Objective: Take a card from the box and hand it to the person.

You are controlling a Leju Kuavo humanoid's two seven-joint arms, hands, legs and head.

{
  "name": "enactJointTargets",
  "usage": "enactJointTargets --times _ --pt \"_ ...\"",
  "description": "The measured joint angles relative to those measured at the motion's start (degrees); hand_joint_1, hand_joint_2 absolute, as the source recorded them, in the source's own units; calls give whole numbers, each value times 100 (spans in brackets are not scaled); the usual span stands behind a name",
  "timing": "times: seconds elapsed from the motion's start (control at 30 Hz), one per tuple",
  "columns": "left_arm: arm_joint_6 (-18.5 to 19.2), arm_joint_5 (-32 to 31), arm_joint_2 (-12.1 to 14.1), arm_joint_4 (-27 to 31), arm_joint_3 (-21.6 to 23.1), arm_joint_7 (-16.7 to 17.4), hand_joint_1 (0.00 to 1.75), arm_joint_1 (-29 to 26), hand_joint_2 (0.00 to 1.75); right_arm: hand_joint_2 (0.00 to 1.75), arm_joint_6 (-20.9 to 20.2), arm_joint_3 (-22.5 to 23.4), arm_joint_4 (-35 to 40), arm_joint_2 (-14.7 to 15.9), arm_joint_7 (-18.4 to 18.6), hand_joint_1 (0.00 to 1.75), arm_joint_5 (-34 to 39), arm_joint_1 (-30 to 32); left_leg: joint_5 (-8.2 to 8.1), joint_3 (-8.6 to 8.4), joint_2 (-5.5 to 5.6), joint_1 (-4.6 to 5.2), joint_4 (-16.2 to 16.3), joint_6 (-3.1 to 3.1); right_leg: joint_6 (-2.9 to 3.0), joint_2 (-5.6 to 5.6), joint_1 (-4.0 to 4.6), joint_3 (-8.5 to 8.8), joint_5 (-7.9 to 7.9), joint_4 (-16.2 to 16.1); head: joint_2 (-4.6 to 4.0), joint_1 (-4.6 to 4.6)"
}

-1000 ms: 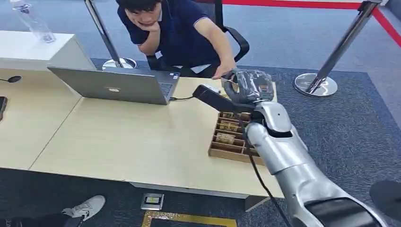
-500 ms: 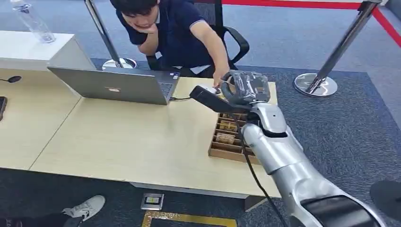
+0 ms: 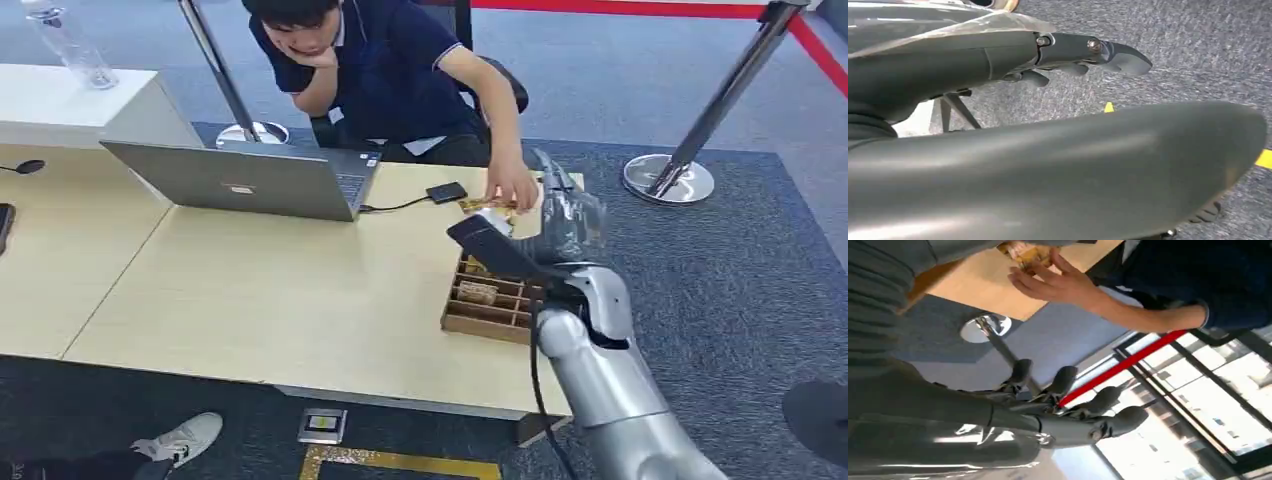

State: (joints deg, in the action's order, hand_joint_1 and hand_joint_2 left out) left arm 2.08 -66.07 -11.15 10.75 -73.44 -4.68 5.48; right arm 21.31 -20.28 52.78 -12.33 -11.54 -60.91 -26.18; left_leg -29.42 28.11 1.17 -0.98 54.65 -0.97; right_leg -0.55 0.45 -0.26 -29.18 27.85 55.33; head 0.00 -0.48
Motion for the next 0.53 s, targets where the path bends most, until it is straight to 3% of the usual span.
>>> enactJointTargets --times 0.23,0.43,0.53 --pt "-39 70 7 0 -13 0 0 -41 0 0 -443 611 2707 262 -282 0 1179 2162 -13 3 0 0 0 3 -4 0 -1 -1 7 -7 0 4" --pt "-72 70 7 0 -44 0 0 -45 0 0 -820 1375 4016 249 -523 0 2030 3530 -15 2 -3 0 -2 2 -3 0 -1 0 9 -9 0 2" --pt "-85 72 7 0 -46 33 0 -34 0 0 -1370 1795 4291 142 -203 0 2407 3921 -15 -7 -3 0 -2 2 -3 0 0 3 9 -11 0 2"
